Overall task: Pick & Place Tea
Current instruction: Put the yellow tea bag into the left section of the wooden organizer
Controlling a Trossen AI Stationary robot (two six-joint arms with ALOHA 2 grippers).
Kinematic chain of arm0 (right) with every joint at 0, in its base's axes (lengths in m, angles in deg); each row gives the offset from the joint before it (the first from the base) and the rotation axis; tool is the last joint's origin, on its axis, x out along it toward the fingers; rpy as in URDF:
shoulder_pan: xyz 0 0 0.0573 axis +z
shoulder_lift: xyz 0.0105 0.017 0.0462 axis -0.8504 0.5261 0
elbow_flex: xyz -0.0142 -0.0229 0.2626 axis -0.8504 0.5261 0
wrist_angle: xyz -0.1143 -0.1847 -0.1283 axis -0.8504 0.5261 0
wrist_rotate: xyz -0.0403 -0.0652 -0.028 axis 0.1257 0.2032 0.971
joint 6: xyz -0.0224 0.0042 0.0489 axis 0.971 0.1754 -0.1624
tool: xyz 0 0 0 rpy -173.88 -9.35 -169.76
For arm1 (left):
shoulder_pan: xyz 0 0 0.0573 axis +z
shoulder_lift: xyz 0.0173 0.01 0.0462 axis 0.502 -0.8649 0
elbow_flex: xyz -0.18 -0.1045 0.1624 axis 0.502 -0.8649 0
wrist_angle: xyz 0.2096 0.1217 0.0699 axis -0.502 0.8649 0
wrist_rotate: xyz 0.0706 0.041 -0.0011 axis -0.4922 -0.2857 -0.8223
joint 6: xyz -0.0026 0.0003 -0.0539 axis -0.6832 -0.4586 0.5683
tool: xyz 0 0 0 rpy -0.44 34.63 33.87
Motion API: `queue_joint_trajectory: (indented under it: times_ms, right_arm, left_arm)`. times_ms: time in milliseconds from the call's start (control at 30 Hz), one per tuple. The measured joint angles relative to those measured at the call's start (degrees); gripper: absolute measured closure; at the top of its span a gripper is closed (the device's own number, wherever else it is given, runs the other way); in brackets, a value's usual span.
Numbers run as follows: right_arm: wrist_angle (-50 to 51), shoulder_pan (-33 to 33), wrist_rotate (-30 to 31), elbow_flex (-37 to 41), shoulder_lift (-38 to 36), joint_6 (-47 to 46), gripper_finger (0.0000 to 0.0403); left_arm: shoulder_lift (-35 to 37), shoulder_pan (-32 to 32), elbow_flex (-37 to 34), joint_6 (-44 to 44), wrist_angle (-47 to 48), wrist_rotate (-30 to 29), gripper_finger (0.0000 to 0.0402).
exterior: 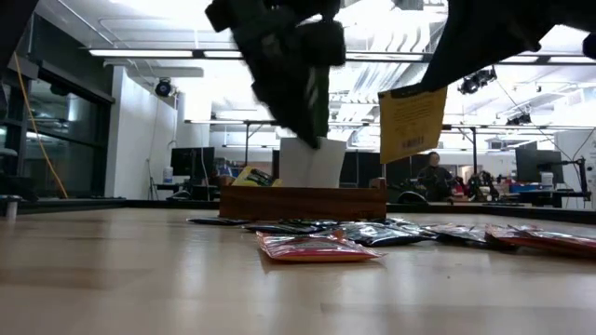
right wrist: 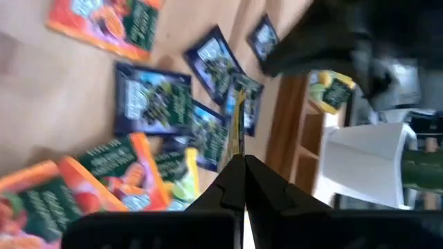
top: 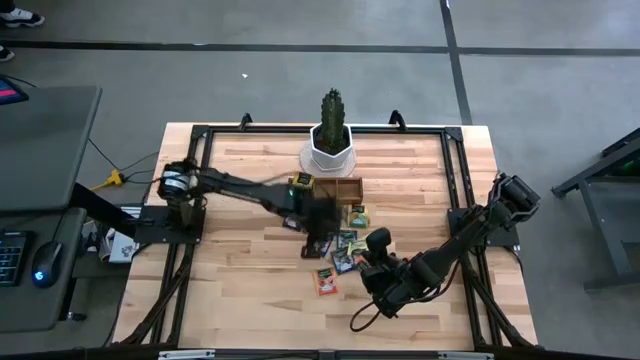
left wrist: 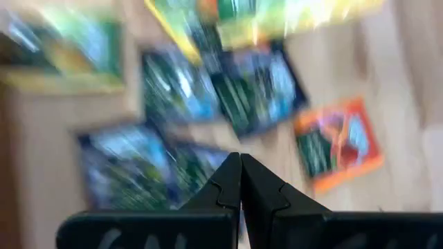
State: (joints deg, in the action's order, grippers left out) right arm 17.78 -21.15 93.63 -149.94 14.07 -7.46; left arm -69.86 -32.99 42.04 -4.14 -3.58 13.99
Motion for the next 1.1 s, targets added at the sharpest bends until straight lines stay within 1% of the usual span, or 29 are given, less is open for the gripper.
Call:
queue_joint_trajectory:
  times_ms: [100,133,167,267,367,533,600,667,833,967,1100]
  right_arm:
    - [1.29,0.01,2.25,0.0,-0.05,2.67,0.0403]
    - [1.36,0.03,3.03,0.0,-0.07,4.15,0.0403]
    - [1.51,0.03,4.04,0.0,-0.07,6.18,0.0403]
    - [1.67,0.03,7.83,-0.04,-0.07,14.18,0.0403]
    - [2.34,-0.37,10.03,-1.4,-0.07,21.26,0.0403]
    - [2.85,-1.56,14.31,-5.65,-0.07,30.34,0.0403]
    - [2.81,-2.09,16.07,-7.85,-0.07,33.65,0.0403]
    - [2.83,-2.65,17.53,-10.22,-0.07,36.84,0.0403]
    - [2.79,-3.42,21.96,-16.38,-0.07,43.67,0.0403]
    - [2.79,-3.39,24.2,-20.32,-0.07,48.02,0.0403]
    - [2.83,-2.95,26.42,-22.3,-0.07,51.13,0.0403]
  left_arm:
    - [3.45,2.59,-0.44,-1.83,2.51,0.56,0.0401]
    - [4.42,3.65,-0.31,-2.14,1.18,0.82,0.0401]
    - [5.46,4.64,-0.08,-2.49,0.46,1.19,0.0401]
    - [9.74,7.6,-0.24,-3.63,2.87,2.54,0.0401]
    - [12.96,10.26,-0.22,-3.77,3.61,3.91,0.0401]
    - [16.47,13.25,-0.26,-3.34,2.14,10.29,0.0401]
    - [17.07,13.73,-0.06,-2.89,0.07,12.88,0.0401]
    - [17.57,14.23,-0.27,-2.68,-0.01,15.07,0.0401]
    - [17.76,14.12,-0.19,-1.29,-4.62,19.73,0.0401]
    - [17.75,14.12,-0.2,0.51,-9.29,24.44,0.04]
    - [17.75,14.15,-0.2,2.66,-14.41,28.07,0.038]
